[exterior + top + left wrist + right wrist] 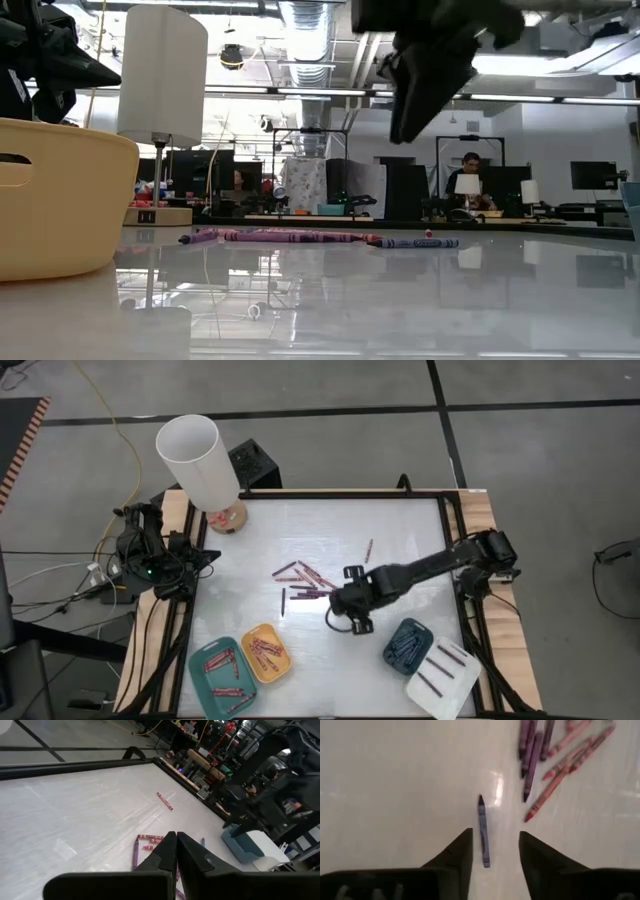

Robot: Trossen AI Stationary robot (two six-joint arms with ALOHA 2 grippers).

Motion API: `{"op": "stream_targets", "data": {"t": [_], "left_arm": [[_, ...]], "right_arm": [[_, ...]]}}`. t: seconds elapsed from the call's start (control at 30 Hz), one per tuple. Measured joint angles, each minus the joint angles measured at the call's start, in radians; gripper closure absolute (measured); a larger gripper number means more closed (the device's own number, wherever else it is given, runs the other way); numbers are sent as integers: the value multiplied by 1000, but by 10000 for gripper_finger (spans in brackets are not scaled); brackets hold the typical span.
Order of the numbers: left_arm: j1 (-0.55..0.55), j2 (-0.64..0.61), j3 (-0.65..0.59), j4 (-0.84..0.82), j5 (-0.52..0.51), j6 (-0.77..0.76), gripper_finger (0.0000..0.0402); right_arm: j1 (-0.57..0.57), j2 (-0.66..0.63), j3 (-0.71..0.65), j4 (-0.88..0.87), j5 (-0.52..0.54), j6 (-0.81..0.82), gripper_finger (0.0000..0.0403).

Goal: Sort crayons
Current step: Put the blue crayon into the dark blue bin

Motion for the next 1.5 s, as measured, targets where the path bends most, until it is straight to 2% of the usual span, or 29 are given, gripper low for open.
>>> {"op": "stream_targets", "data": {"t": [0.13,0.27,0.67,0.93,1.33,1.5], "left_arm": [[0,0,0,0,0,4,401],[0,0,0,0,0,5,401],[0,0,0,-1,0,5,401],[0,0,0,-1,0,2,401],[0,0,0,-1,0,1,401],[0,0,0,-1,-1,3,401]], "right_arm": [[-54,0,-62,40,-36,-25,214],[-85,0,-155,153,-71,-79,191],[-107,3,-307,359,-89,-95,187],[-106,4,-358,417,-93,-72,187],[-105,1,-448,528,-121,-39,209],[-104,1,-449,501,-93,-27,258]]}}
